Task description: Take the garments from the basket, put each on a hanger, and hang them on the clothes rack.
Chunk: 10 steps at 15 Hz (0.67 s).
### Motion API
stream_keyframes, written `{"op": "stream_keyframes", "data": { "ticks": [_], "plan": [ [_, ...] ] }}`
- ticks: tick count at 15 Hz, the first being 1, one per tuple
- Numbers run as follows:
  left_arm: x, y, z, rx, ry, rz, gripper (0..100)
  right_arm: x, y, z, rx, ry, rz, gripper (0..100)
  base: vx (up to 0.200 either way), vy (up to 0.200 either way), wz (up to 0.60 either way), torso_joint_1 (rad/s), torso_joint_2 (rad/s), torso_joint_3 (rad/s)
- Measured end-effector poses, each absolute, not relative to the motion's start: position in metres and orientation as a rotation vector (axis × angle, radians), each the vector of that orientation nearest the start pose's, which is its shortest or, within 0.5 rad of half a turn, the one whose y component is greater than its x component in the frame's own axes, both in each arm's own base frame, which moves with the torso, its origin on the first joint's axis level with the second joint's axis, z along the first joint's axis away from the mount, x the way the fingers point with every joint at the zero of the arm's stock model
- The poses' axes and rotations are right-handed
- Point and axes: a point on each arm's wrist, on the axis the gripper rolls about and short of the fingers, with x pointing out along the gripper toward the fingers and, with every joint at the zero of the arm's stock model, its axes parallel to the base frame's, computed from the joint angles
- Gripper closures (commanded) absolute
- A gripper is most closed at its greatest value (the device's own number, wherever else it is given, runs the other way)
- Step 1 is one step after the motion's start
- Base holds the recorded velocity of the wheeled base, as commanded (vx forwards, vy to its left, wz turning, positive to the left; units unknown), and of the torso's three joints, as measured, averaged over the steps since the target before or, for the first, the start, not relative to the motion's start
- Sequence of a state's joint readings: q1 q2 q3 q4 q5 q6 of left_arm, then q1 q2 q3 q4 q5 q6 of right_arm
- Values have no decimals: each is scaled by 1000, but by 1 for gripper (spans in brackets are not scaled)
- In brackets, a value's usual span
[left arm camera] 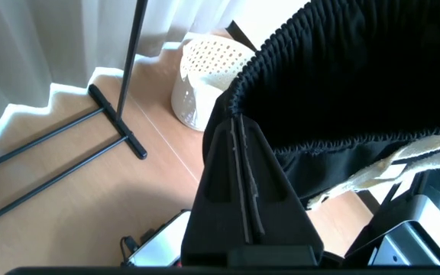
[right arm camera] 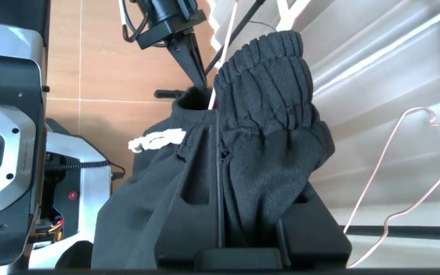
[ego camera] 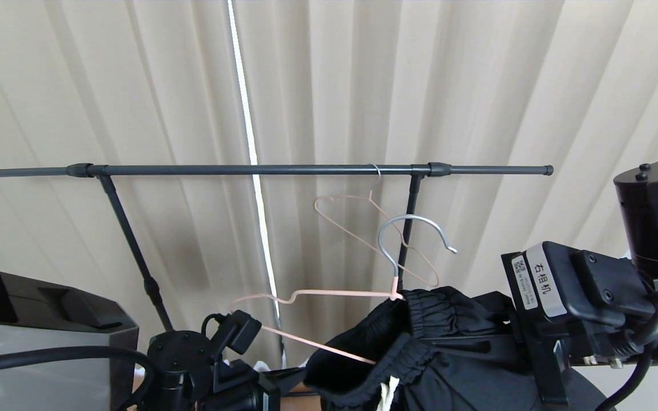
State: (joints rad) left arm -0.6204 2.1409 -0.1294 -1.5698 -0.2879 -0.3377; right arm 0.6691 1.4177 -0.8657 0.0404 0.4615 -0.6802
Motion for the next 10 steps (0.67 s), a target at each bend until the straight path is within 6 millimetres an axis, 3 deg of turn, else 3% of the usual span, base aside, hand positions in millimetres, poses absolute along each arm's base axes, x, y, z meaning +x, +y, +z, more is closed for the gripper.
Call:
{"op": "stream_keyframes", "data": {
  "ticks": [10],
  "plan": [
    [206, -138, 31, -245, 530, -768, 100, 181, 136, 214, -643, 240, 1196, 100, 0, 0, 0, 0, 0, 0]
  ]
}}
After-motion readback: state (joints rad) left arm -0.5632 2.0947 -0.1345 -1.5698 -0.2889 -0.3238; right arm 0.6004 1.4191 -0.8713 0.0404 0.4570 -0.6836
